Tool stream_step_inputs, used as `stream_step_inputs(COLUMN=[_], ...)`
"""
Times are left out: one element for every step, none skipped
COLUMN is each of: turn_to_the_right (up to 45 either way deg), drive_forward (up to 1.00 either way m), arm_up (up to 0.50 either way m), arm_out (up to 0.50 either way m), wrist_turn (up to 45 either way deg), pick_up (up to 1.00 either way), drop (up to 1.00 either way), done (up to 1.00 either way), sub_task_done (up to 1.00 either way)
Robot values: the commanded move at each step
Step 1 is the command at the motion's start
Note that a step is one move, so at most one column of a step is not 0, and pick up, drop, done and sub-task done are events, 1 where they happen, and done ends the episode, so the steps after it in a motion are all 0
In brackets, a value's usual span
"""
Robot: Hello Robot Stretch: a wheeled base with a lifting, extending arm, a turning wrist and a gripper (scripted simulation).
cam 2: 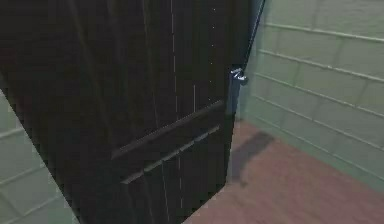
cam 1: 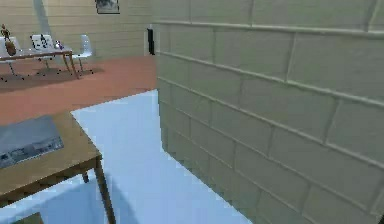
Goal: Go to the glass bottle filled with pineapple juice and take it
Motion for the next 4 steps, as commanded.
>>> stream_step_inputs(turn_to_the_right=[0.0,27.0,3.0,0.0], drive_forward=[1.0,0.0,0.0,0.05], arm_up=[0.0,0.0,0.0,0.0], arm_out=[0.0,0.0,0.0,0.0], wrist_turn=[0.0,0.0,0.0,0.0], pick_up=[0.0,0.0,0.0,0.0], drop=[0.0,0.0,0.0,0.0], done=[0.0,0.0,0.0,0.0], sub_task_done=[0.0,0.0,0.0,0.0])
